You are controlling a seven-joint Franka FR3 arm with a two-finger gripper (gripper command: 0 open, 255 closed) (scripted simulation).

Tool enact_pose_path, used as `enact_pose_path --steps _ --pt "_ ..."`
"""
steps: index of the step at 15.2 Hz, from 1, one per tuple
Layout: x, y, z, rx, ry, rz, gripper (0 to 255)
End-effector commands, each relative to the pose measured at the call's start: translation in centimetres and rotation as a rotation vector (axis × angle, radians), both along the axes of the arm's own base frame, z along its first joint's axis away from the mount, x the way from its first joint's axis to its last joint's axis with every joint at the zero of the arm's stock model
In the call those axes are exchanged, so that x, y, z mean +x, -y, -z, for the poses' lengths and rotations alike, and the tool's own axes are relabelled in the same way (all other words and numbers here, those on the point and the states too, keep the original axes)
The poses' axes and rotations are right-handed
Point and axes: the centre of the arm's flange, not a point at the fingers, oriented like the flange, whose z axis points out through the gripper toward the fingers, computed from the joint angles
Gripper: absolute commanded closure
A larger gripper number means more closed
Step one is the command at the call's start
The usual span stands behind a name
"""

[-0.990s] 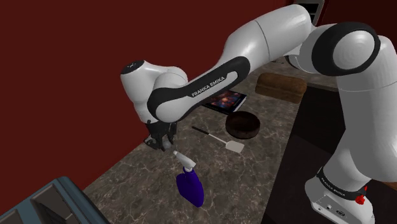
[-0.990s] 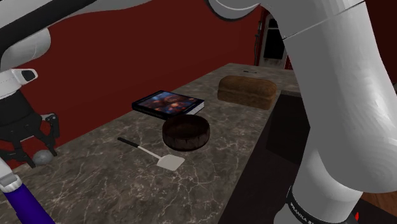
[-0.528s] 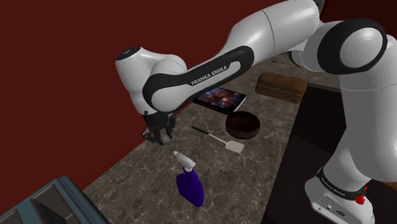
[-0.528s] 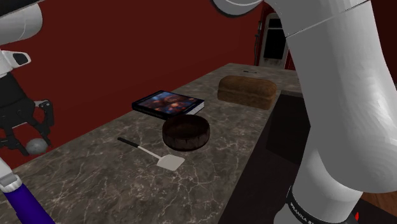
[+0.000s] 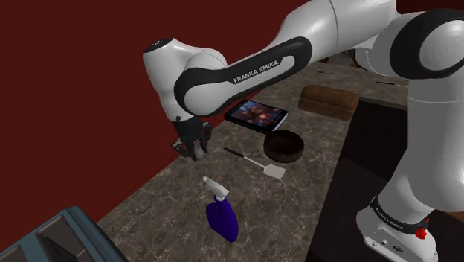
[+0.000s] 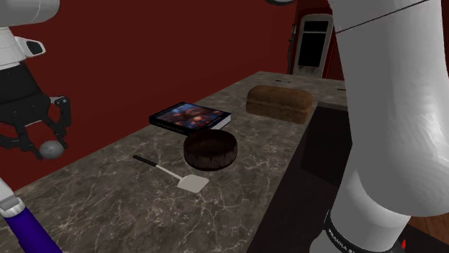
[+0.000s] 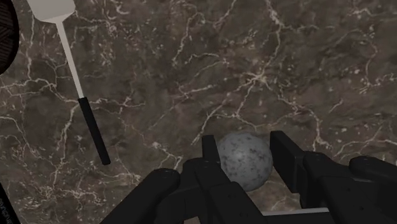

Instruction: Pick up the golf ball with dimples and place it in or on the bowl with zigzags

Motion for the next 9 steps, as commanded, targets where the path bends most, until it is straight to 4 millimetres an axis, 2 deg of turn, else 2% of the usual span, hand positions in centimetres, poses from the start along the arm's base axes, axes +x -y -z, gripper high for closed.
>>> enact_pose_path --steps 1,9 --pt "-0.7 2.6 -0.1 -0.001 0.000 0.001 255" --pt "-3.1 12.9 -0.5 -0.001 0.000 0.001 255"
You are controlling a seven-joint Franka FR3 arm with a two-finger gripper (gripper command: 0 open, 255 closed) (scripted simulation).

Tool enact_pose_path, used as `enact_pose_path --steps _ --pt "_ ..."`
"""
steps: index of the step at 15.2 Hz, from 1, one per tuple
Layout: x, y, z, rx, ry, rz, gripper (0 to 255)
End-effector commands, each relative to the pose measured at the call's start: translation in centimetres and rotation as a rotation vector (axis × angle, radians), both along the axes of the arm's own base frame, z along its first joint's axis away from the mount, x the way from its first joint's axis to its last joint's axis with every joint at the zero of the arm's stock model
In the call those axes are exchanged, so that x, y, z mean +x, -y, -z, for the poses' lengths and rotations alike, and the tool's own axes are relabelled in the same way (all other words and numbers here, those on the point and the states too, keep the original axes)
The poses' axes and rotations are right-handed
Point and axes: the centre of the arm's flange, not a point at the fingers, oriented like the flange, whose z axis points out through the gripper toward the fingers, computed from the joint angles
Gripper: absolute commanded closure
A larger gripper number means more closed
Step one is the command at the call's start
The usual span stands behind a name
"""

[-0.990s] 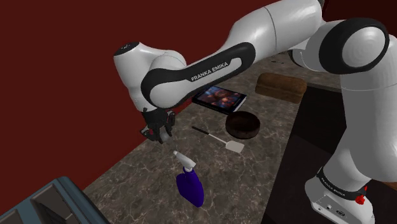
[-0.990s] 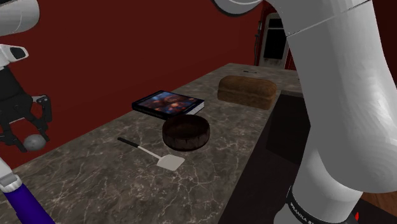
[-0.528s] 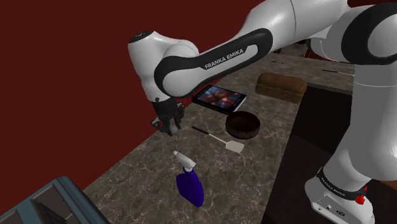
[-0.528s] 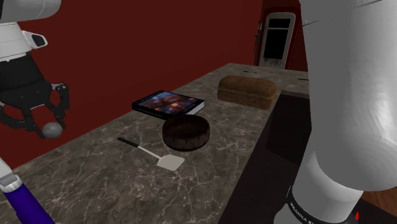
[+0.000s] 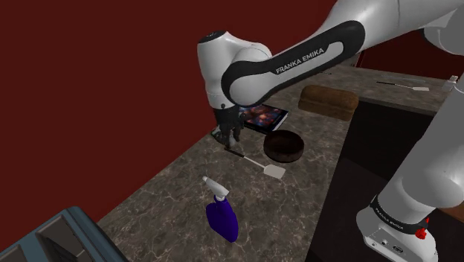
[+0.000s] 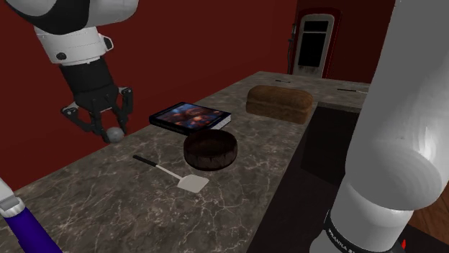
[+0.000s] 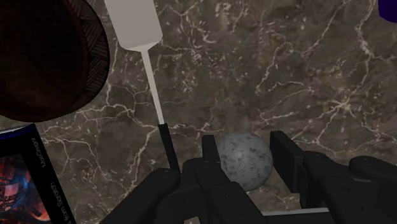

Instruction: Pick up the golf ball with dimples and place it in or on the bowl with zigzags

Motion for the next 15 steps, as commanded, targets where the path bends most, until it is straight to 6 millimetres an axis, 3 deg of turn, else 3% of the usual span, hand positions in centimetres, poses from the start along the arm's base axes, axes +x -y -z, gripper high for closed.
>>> enact_pose_path --steps 1,15 --pt "-0.6 2.5 -0.3 0.001 0.000 -0.001 255" --pt "-4.7 20.5 -0.8 0.001 0.000 -0.001 255"
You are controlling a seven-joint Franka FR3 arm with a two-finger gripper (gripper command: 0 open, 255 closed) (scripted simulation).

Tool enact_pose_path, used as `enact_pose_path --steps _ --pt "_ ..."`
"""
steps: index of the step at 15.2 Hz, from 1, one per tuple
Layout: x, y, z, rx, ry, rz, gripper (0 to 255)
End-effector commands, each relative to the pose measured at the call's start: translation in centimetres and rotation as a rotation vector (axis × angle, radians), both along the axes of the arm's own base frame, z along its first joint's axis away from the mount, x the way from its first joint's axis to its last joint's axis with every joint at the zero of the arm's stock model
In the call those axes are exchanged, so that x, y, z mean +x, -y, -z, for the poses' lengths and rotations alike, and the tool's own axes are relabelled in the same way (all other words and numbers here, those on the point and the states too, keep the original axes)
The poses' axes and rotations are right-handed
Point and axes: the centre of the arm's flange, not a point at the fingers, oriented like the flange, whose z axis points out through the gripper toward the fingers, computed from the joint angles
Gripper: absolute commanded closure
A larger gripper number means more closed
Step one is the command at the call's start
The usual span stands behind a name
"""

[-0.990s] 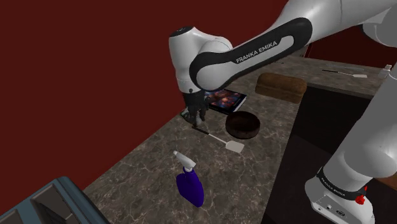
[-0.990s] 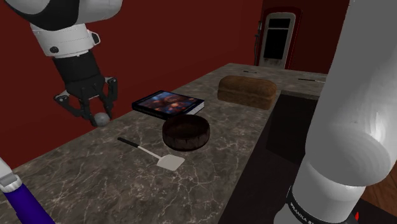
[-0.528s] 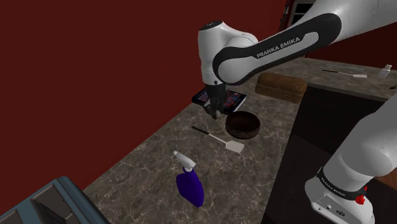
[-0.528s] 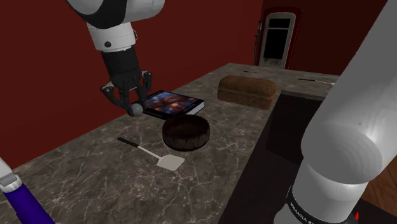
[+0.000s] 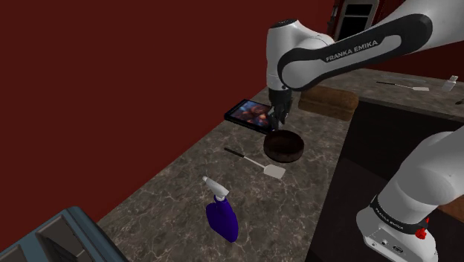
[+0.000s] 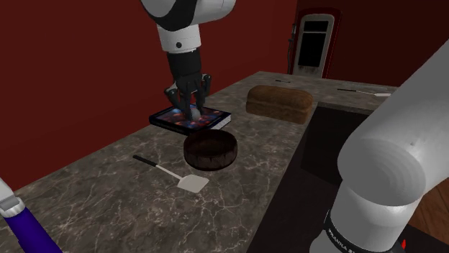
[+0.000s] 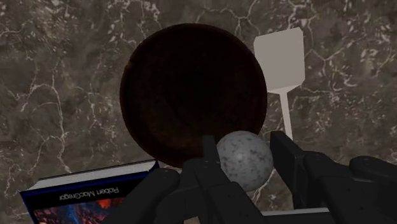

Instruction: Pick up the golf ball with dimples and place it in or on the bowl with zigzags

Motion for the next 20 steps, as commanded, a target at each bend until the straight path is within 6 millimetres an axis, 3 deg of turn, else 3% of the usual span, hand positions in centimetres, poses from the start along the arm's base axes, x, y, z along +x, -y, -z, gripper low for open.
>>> enact_pose_path --steps 1,3,18,20 --pt "-0.9 2.4 -0.1 0.001 0.000 -0.002 255" --pt "-1.4 4.8 -0.2 0.001 0.000 -0.002 255" --pt "-1.4 4.8 8.0 0.001 0.000 -0.002 255" --pt "-1.4 4.8 8.0 0.001 0.000 -0.002 255"
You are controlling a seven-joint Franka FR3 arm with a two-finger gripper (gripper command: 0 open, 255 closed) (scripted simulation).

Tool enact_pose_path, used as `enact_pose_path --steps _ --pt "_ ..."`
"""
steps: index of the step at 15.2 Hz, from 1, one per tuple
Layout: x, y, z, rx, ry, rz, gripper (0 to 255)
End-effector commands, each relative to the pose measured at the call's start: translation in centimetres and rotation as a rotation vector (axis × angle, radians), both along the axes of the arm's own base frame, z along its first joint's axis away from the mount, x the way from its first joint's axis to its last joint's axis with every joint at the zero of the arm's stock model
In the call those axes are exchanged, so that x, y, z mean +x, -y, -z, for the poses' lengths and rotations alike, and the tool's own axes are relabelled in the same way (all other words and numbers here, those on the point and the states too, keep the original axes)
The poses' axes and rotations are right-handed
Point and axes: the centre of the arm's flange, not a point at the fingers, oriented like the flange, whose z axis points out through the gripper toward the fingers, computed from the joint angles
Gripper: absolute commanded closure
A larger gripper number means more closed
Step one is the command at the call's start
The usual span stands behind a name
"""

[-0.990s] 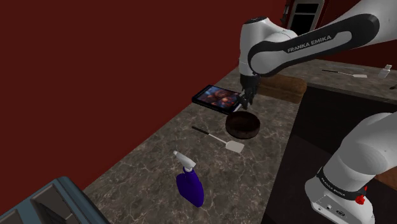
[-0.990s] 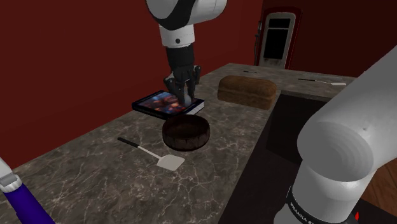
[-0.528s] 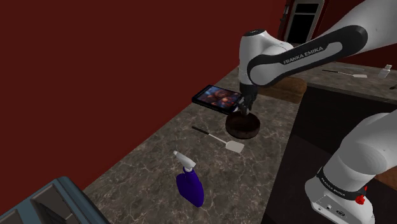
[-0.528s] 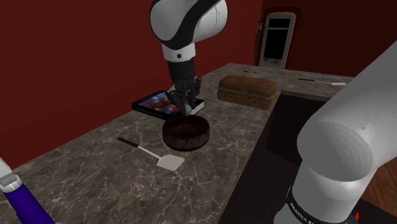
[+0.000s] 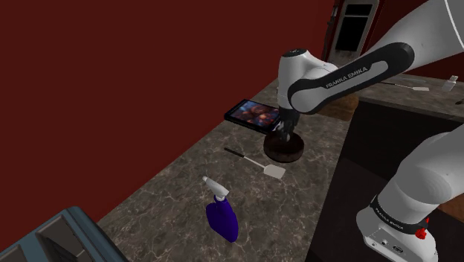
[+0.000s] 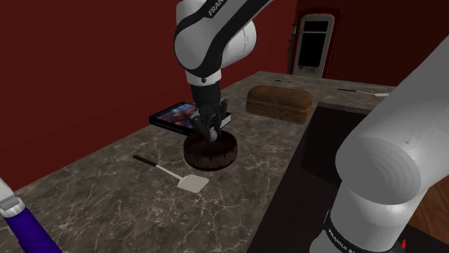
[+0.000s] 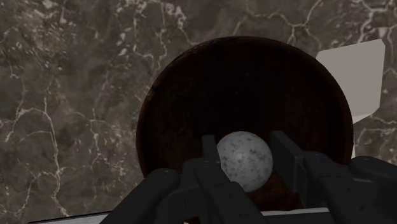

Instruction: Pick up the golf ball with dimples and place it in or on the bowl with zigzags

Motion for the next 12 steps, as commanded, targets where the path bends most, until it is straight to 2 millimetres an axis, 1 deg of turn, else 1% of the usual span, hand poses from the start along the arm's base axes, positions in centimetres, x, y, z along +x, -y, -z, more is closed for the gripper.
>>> enact_pose_path --steps 1,6,7,12 --pt "-0.01 -0.01 0.17 0.000 0.001 0.000 255" --pt "-0.01 -0.01 0.17 0.000 0.001 0.000 255" --pt "-0.01 -0.01 0.17 0.000 0.001 0.000 0" --pt "-0.01 -0.01 0.17 0.000 0.001 0.000 0"
